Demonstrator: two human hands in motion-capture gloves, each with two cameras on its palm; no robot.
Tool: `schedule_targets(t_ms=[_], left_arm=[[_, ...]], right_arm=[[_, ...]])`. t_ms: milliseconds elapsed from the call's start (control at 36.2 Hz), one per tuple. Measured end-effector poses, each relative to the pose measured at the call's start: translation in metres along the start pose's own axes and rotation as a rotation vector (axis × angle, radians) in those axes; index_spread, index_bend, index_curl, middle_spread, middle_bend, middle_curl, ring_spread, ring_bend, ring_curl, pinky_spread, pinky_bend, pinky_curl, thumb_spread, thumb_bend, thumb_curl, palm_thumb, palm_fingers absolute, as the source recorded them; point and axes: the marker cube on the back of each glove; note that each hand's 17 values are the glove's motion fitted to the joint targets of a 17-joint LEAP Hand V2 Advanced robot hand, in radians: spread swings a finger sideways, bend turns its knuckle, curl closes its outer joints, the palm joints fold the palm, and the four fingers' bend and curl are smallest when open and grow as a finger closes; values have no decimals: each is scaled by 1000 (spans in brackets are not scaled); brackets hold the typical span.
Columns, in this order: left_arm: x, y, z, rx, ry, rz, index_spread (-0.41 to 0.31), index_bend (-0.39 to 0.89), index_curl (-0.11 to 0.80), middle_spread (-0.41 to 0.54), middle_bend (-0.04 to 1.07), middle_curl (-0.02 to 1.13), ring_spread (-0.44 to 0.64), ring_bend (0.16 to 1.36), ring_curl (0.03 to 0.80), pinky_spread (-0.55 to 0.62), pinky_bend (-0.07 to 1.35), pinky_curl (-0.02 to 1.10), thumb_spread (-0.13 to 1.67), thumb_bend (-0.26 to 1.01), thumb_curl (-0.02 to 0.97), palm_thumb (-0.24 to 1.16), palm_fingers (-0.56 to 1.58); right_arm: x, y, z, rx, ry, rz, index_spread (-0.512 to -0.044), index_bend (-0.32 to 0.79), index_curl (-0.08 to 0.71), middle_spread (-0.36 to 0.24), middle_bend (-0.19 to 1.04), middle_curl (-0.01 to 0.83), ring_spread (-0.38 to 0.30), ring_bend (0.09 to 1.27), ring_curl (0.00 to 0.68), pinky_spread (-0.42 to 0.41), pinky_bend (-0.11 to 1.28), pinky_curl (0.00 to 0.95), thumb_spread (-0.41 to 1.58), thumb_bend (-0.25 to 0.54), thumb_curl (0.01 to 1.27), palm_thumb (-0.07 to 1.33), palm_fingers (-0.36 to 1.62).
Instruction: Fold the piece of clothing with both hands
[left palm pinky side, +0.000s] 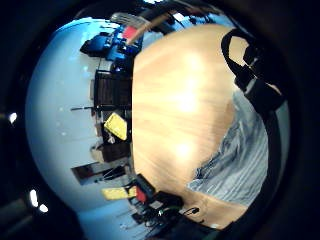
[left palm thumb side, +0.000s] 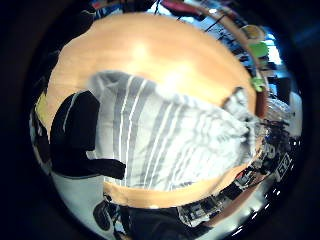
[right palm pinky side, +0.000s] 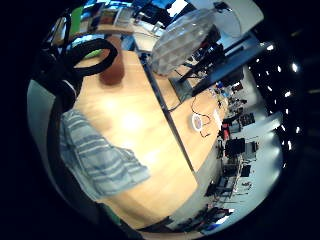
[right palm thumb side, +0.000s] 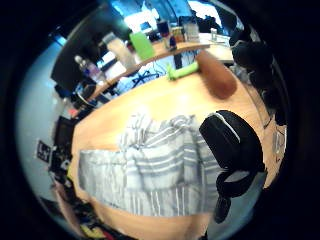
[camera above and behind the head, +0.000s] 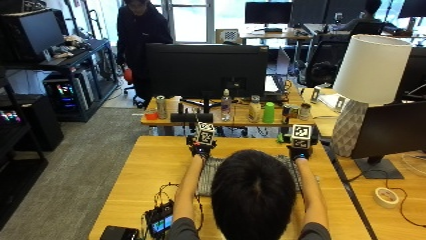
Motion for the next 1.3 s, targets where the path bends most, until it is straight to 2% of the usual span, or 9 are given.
schedule_targets(t_ms=[110,249,414,525,663,801,1049,1105,1298], left_arm=[[-4,21,-28,163,53,35,-140,74,307,-114,89,398,-191,552,440,-284,683,425,1290,-21,371,634,626],[-2,61,-41,175,134,127,-125,103,296,-69,91,358,-152,564,431,-253,694,420,1318,-25,344,582,577],[12,87,-33,251,252,236,-97,152,305,31,91,317,-33,568,436,-83,643,415,1278,-59,286,409,304],[22,90,-3,150,234,201,-108,175,316,64,106,289,30,561,415,13,615,396,1266,-37,270,371,272],[44,92,58,-203,201,177,-113,176,327,99,92,257,94,558,394,87,625,382,1256,-36,251,325,246],[60,88,112,-433,136,160,-120,81,295,168,115,243,233,574,399,226,702,405,1237,-75,202,133,15],[70,85,130,-414,118,189,-147,52,216,255,168,228,416,585,358,400,759,386,1167,-53,165,-51,-125],[70,85,130,-409,124,197,-149,68,209,263,170,229,433,591,355,413,772,385,1157,-42,165,-39,-89],[70,79,130,-373,117,169,-152,85,190,279,172,235,471,609,346,440,779,377,1144,-34,161,-33,-74]], right_arm=[[27,-6,0,-75,-15,31,-297,17,231,-148,295,467,-204,659,461,-275,688,428,1125,-41,244,827,1020],[50,4,-12,-197,-76,39,-297,30,204,-140,279,464,-201,637,454,-255,673,422,1157,-32,232,780,992],[61,10,-14,-256,-177,-9,-324,58,194,-108,238,457,-134,552,451,-119,619,424,1187,-50,201,632,599],[61,27,-27,-266,-163,-26,-330,51,167,-96,235,446,-111,538,421,-53,612,393,1195,-38,194,586,589],[57,43,2,-357,-173,-47,-334,59,153,-89,232,439,-97,544,406,-6,612,376,1206,-26,190,559,590],[49,85,28,-531,-190,-74,-337,69,149,-80,222,435,-89,554,407,32,609,373,1211,-20,190,542,568],[44,148,59,-855,-78,90,-367,79,144,-49,160,412,-5,500,402,142,665,395,1214,-33,185,490,302],[42,151,72,-870,-69,107,-378,84,144,-22,142,396,44,484,399,176,675,397,1193,-44,182,453,184],[30,152,90,-833,-111,48,-388,95,135,-2,190,376,99,490,359,220,678,370,1179,10,217,550,212]])
